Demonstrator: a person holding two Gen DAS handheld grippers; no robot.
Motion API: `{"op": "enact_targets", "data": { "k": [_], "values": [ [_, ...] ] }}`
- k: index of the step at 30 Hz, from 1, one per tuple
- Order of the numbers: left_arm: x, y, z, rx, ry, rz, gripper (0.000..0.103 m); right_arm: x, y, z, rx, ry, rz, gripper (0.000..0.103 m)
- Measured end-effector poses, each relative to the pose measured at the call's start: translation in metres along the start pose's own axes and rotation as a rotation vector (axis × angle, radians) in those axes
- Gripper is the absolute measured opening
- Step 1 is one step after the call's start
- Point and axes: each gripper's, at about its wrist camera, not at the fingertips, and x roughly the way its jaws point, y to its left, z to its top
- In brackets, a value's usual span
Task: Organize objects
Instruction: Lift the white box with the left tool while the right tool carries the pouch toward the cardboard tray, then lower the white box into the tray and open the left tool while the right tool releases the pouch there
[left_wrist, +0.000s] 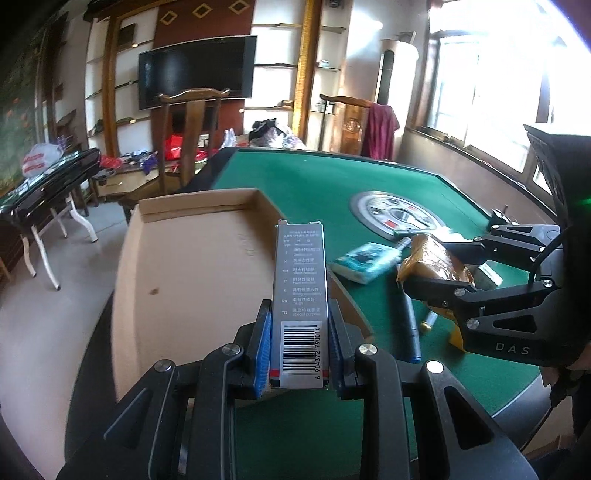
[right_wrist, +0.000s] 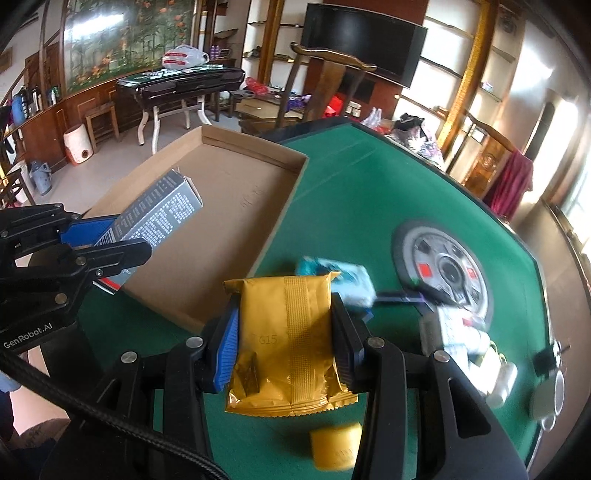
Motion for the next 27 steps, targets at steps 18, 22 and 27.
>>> {"op": "enact_targets", "data": {
  "k": [18, 22, 27],
  "values": [
    [0.055, 0.091, 0.047, -0.086, 0.144, 0.113, 0.023, 0.087, 0.014, 0.094, 0.027, 0.095, 0.055, 0.042],
    [0.074, 0.100, 0.055, -0.113, 0.192, 0.125, 0.023, 0.112, 0.004, 0.114, 0.107, 0.135, 0.091, 0.042],
    [0.097, 0.105, 0.064, -0.156, 0.235, 0.124, 0.023, 0.135, -0.007, 0.131, 0.218, 0.164, 0.138, 0.042]
  ]
}}
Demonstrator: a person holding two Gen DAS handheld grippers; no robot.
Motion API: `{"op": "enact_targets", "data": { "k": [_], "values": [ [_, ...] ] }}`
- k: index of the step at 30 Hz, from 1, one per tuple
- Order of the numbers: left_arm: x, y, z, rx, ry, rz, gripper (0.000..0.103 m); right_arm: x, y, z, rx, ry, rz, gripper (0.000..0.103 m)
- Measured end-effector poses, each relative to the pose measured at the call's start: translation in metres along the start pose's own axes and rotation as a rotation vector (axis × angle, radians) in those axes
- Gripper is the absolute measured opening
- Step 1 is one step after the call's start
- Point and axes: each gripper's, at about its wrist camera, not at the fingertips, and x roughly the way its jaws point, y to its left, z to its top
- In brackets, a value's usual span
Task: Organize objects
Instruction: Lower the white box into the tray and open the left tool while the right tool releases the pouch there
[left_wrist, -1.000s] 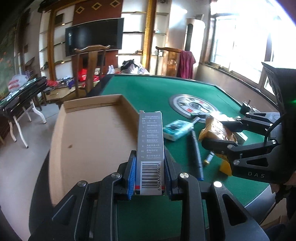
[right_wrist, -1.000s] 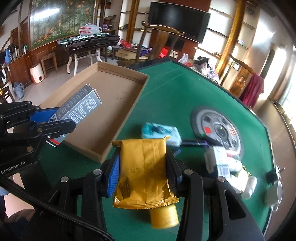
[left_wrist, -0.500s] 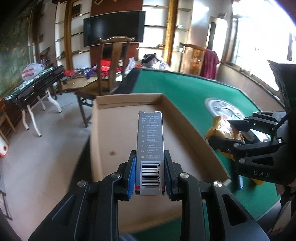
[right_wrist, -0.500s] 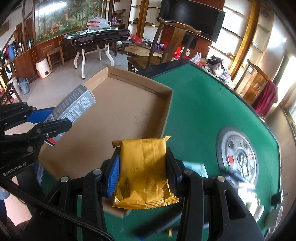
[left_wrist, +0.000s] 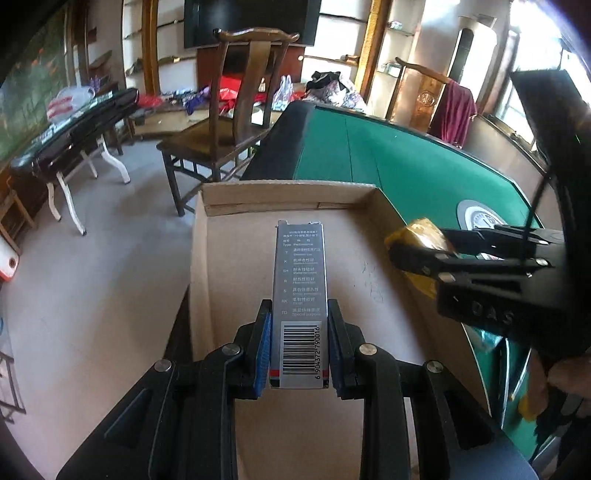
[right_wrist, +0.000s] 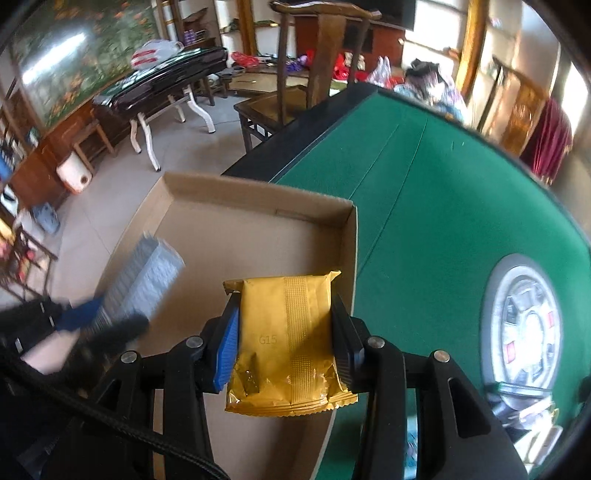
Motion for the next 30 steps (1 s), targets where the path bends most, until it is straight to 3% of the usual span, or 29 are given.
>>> {"op": "enact_targets", "data": {
  "k": [13, 30],
  "values": [
    [0.028, -0.018, 0.014, -0.089, 0.056, -0.026, 0.023, 0.043, -0.026, 0.031, 0.148, 0.046, 0.018, 0.042],
    [0.030, -0.023, 0.010, -0.128, 0.059, -0.064, 0.023, 0.056, -0.024, 0.039, 0.154, 0.055, 0.026, 0.043]
  ]
}}
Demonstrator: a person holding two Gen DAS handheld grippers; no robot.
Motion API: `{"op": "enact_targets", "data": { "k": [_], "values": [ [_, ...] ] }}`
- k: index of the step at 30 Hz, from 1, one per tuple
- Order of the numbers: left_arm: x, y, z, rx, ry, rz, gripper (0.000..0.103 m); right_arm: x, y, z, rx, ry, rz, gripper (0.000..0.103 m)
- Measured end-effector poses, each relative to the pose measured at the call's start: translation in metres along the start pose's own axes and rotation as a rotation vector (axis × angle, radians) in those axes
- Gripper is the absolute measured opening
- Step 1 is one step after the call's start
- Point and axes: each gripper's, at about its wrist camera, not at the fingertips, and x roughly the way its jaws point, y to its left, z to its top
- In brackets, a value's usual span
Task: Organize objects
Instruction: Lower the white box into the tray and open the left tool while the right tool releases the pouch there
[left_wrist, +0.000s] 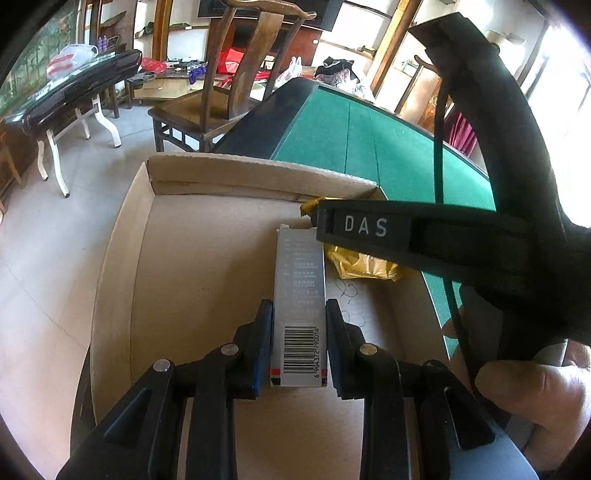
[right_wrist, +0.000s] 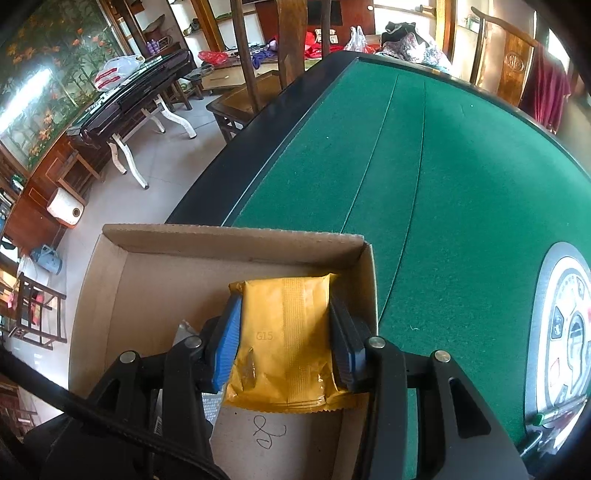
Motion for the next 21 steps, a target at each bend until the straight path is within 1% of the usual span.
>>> {"op": "enact_targets", "data": {
  "k": [5, 7, 10, 16, 21],
  "values": [
    [-0.002, -0.001, 0.000, 0.008, -0.011, 0.005, 0.025, -0.008, 0.002, 0.000, -0.005, -0.012, -0.006, 0.044],
    [-0.004, -0.002, -0.001, 0.011, -0.017, 0.013, 0.030, -0.012, 0.001, -0.002, -0.004, -0.020, -0.008, 0.044],
    [-0.011, -0.004, -0.004, 0.019, -0.039, 0.027, 0.031, -0.023, 0.001, -0.005, -0.004, -0.037, 0.000, 0.044],
    [-0.032, -0.015, -0.009, 0.054, -0.101, 0.059, 0.031, -0.052, -0.004, -0.018, -0.004, -0.083, 0.005, 0.044],
    [-0.055, -0.030, -0.020, 0.098, -0.168, 0.082, 0.031, -0.079, -0.010, -0.040, 0.003, -0.123, 0.013, 0.044]
  ]
}}
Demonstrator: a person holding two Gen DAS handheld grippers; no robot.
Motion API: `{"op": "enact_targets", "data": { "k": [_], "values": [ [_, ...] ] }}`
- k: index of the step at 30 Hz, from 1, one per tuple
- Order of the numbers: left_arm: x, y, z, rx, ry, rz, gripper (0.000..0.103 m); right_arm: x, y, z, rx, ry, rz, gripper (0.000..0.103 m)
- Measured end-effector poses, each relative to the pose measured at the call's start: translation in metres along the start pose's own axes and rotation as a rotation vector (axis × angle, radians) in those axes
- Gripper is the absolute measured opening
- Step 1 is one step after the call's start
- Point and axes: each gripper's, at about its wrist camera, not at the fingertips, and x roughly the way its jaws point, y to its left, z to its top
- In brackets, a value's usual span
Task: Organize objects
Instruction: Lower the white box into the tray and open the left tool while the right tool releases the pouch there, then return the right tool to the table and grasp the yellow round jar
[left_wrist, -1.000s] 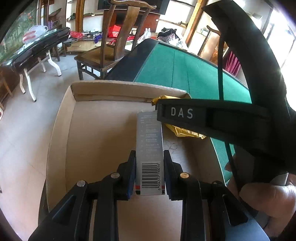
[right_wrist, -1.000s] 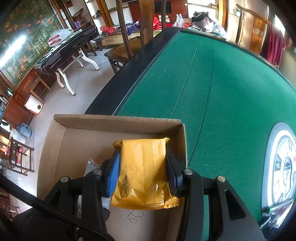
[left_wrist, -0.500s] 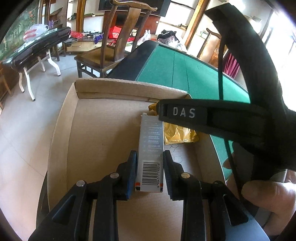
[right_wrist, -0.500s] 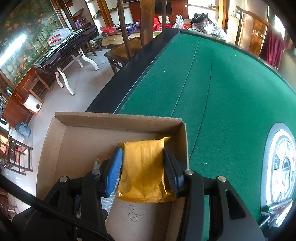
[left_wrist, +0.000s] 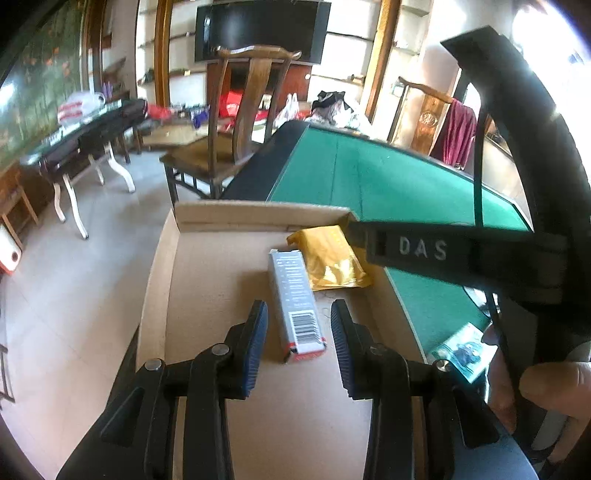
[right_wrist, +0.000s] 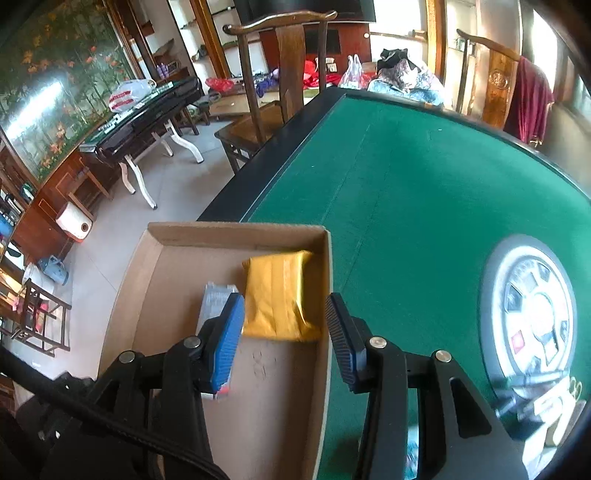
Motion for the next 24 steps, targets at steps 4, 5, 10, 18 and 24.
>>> {"op": "enact_targets", "data": {
  "k": [4, 5, 10, 18, 24],
  "values": [
    [-0.017, -0.014, -0.007, 0.040, -0.036, 0.005, 0.033, -0.022, -0.009, -0.021, 0.019, -0.016, 0.027, 0.044],
    [-0.023, -0.019, -0.011, 0.052, -0.049, 0.008, 0.034, -0.026, -0.010, -0.025, 0.022, -0.021, 0.032, 0.044],
    [-0.038, -0.043, -0.022, 0.109, -0.090, 0.003, 0.041, -0.053, -0.028, -0.056, 0.050, -0.048, 0.061, 0.044],
    [-0.057, -0.083, -0.058, 0.205, -0.083, -0.111, 0.041, -0.106, -0.086, -0.131, 0.095, -0.150, 0.043, 0.044],
    [-0.052, -0.130, -0.090, 0.340, -0.015, -0.192, 0.041, -0.135, -0.130, -0.182, 0.103, -0.216, -0.036, 0.044]
  ]
}}
